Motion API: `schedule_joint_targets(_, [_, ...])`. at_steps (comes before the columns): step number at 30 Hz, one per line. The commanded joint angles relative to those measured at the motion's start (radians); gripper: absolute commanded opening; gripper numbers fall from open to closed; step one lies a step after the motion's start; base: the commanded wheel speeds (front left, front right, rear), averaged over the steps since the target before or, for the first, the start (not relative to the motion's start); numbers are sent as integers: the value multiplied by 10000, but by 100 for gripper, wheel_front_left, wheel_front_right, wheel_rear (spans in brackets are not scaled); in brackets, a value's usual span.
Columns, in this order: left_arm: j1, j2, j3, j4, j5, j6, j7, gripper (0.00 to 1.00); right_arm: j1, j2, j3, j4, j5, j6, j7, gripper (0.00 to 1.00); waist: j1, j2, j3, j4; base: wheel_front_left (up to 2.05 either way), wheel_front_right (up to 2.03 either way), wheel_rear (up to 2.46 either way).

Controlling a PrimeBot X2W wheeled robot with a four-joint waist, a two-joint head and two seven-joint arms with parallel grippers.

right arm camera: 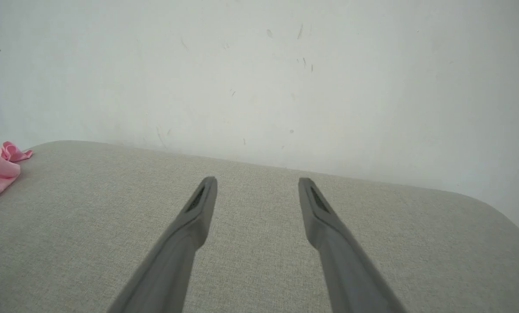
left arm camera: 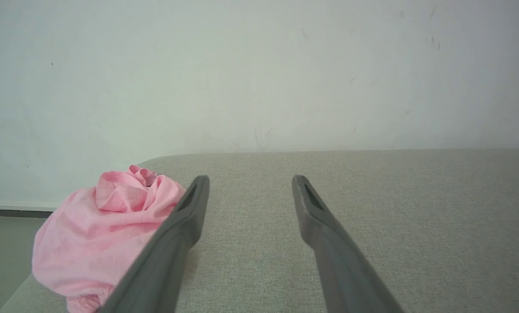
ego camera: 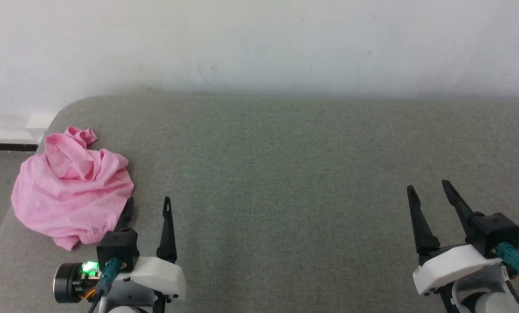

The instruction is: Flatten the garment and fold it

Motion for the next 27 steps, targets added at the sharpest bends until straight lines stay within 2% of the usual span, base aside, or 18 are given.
schedule_joint_targets(1, [-134,111,-50,-27,39,149,-109,100,67,15,-28,-61,51,-6,-127,100,0,0,15,221,0,0,0])
schedule_joint_targets(27, [-201,228,-78,-129,-95,1010,-654,100,148,25,-157,-129,113,-10,-671,100,0,0,176,2110,0,0,0])
